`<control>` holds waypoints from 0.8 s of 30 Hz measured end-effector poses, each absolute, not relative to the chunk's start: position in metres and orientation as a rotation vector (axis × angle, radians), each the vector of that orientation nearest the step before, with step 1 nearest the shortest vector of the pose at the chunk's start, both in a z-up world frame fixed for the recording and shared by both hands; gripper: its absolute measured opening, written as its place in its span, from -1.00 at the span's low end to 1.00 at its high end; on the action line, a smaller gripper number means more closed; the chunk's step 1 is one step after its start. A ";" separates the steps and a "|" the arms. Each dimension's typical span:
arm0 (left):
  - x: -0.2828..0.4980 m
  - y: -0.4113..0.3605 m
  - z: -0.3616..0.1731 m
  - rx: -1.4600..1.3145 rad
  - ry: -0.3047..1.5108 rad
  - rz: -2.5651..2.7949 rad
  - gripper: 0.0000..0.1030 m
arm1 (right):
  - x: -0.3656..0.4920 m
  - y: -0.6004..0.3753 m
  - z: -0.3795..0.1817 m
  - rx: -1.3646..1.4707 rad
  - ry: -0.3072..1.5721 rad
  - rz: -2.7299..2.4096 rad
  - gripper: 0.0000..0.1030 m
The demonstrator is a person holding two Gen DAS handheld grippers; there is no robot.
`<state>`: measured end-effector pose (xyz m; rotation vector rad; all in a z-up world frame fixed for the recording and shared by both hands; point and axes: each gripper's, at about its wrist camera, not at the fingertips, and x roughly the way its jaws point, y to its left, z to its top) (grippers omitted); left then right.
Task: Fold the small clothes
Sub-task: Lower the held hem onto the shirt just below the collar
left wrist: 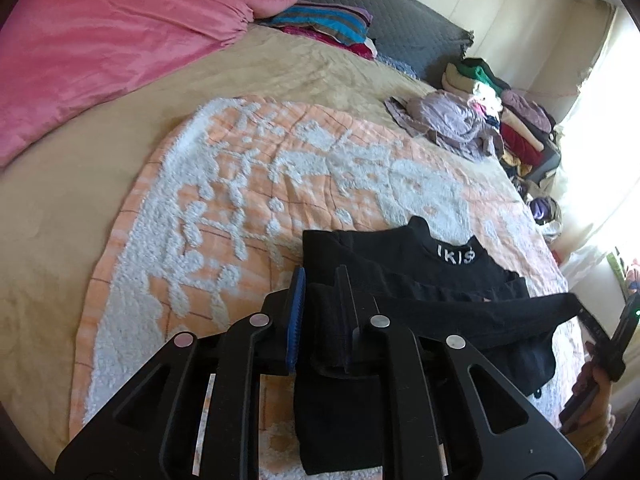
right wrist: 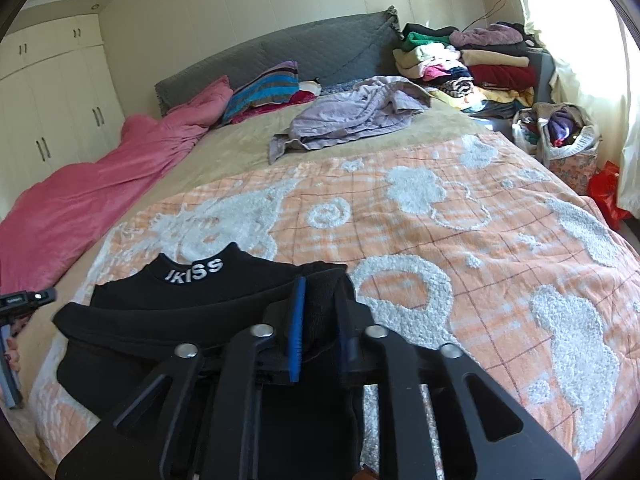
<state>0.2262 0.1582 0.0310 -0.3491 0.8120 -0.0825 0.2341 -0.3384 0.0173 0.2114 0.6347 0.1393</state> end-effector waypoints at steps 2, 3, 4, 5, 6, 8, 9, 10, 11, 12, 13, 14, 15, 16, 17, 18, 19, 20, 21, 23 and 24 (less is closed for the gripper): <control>0.223 0.159 0.034 -0.336 0.799 -0.075 -0.85 | 0.232 -0.340 0.018 0.199 0.617 0.110 -0.22; 0.219 0.158 0.036 -0.325 0.790 -0.075 -0.85 | 0.230 -0.342 0.019 0.201 0.609 0.105 -0.22; 0.218 0.156 0.039 -0.317 0.784 -0.078 -0.85 | 0.227 -0.343 0.021 0.204 0.598 0.102 -0.22; 0.214 0.153 0.041 -0.303 0.775 -0.083 -0.85 | 0.225 -0.343 0.022 0.202 0.589 0.103 -0.22; 0.212 0.150 0.043 -0.290 0.767 -0.086 -0.82 | 0.221 -0.343 0.024 0.197 0.580 0.105 -0.22; 0.204 0.140 0.050 -0.250 0.746 -0.103 -0.73 | 0.213 -0.339 0.028 0.174 0.567 0.118 -0.22; 0.202 0.136 0.051 -0.240 0.741 -0.109 -0.64 | 0.209 -0.336 0.030 0.161 0.562 0.129 -0.22; 0.197 0.130 0.053 -0.222 0.732 -0.122 -0.57 | 0.203 -0.333 0.031 0.144 0.558 0.144 -0.22; 0.193 0.123 0.055 -0.202 0.727 -0.136 -0.55 | 0.199 -0.329 0.032 0.131 0.558 0.155 -0.26; 0.189 0.115 0.055 -0.183 0.725 -0.152 -0.51 | 0.195 -0.325 0.033 0.117 0.559 0.168 -0.26; 0.186 0.108 0.054 -0.167 0.726 -0.166 -0.49 | 0.191 -0.321 0.033 0.102 0.562 0.182 -0.26; 0.183 0.102 0.053 -0.151 0.729 -0.177 -0.49 | 0.188 -0.318 0.033 0.092 0.563 0.191 -0.26; 0.181 0.097 0.052 -0.137 0.733 -0.187 -0.48 | 0.185 -0.314 0.033 0.075 0.567 0.200 -0.26; 0.178 0.090 0.049 -0.117 0.744 -0.203 -0.48 | 0.182 -0.310 0.032 0.059 0.572 0.206 -0.26; 0.177 0.084 0.045 -0.105 0.757 -0.219 -0.48 | 0.180 -0.304 0.031 0.034 0.580 0.212 -0.27; 0.175 0.078 0.040 -0.091 0.774 -0.236 -0.48 | 0.178 -0.300 0.030 0.020 0.587 0.218 -0.33; 0.174 0.075 0.037 -0.084 0.782 -0.239 -0.48 | 0.176 -0.295 0.027 0.008 0.602 0.236 -0.38; 0.172 0.071 0.032 -0.069 0.794 -0.243 -0.48 | 0.174 -0.291 0.024 0.006 0.611 0.247 -0.46; 0.172 0.068 0.028 -0.057 0.801 -0.241 -0.48 | 0.173 -0.287 0.021 0.006 0.624 0.260 -0.50; 0.169 0.062 0.018 -0.036 0.820 -0.227 -0.48 | 0.170 -0.279 0.015 0.004 0.648 0.288 -0.54; 0.168 0.059 0.013 -0.028 0.829 -0.229 -0.48 | 0.169 -0.275 0.010 -0.004 0.661 0.302 -0.55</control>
